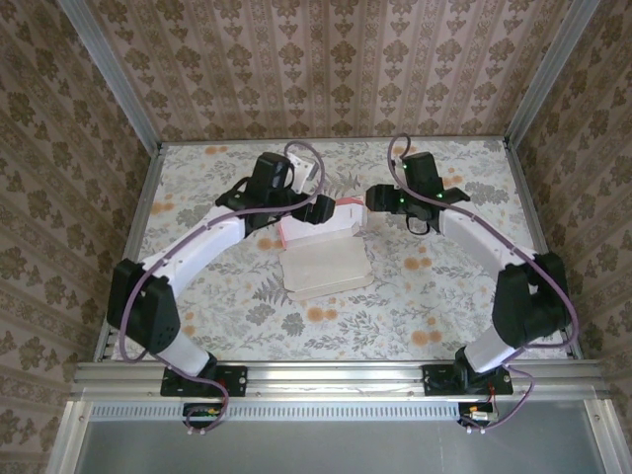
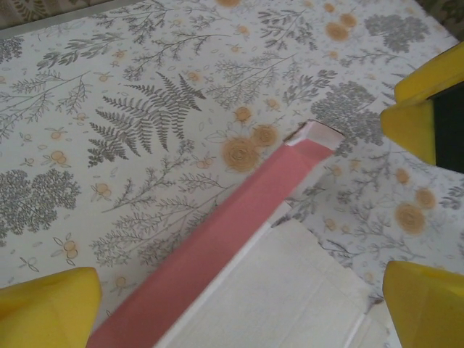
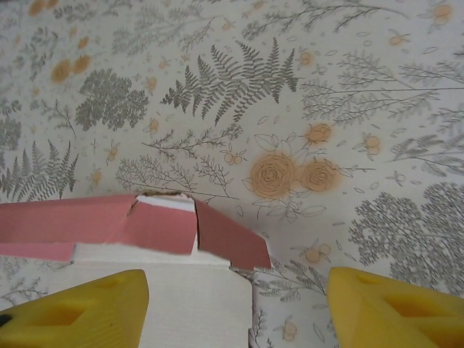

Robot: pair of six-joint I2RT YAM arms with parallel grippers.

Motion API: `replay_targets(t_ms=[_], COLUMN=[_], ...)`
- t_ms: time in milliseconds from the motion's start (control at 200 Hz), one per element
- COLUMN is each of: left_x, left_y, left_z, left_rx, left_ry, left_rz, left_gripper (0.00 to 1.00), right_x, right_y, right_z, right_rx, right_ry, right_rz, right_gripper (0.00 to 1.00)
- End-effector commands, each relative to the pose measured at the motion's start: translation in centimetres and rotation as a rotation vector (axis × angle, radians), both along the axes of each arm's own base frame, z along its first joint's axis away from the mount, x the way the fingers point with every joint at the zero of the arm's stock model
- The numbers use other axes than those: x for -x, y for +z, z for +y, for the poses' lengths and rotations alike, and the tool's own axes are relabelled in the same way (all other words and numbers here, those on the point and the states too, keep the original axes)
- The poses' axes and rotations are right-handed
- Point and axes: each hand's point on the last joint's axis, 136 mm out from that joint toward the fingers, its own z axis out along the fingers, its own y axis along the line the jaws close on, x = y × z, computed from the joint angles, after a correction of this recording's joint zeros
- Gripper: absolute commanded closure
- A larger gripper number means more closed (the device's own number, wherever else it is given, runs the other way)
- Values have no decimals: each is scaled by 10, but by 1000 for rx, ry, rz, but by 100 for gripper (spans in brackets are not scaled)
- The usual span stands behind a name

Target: Fold the paper box

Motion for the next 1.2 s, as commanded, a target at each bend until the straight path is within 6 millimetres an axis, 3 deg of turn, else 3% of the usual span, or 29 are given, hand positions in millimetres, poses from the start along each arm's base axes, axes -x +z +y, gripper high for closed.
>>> replay_targets(t_ms=[0,190,310,575,640,720,1195], left_x=[-13,-31,-38,-41,-43,-44,-48], left_y=[-15,-35,-38,-36,-34,-30,-35], left_z=[7,8,4,6,9,7,-1], left_rx=[-112,-182,-163,-114,-94,-46,-3], left_ry=[11,32,22,5,10,-4,2], left_rz=[10,40,60,96,88,111,129], left_gripper=[0,0,0,0,0,0,0], right_x=[-9,-25,-23,-32,-29,-29,-13], right_y=[8,5,7,-8,-10,-2,-18], right_z=[10,19,18,24,27,29,30], right_rx=[7,-12,-13,-51,-24,-39,-23], right_ry=[74,104,108,98,111,99,138], right_rz=[-10,-4,-18,-18,19,-51,9], right_gripper=[35,42,44,49,50,50,53])
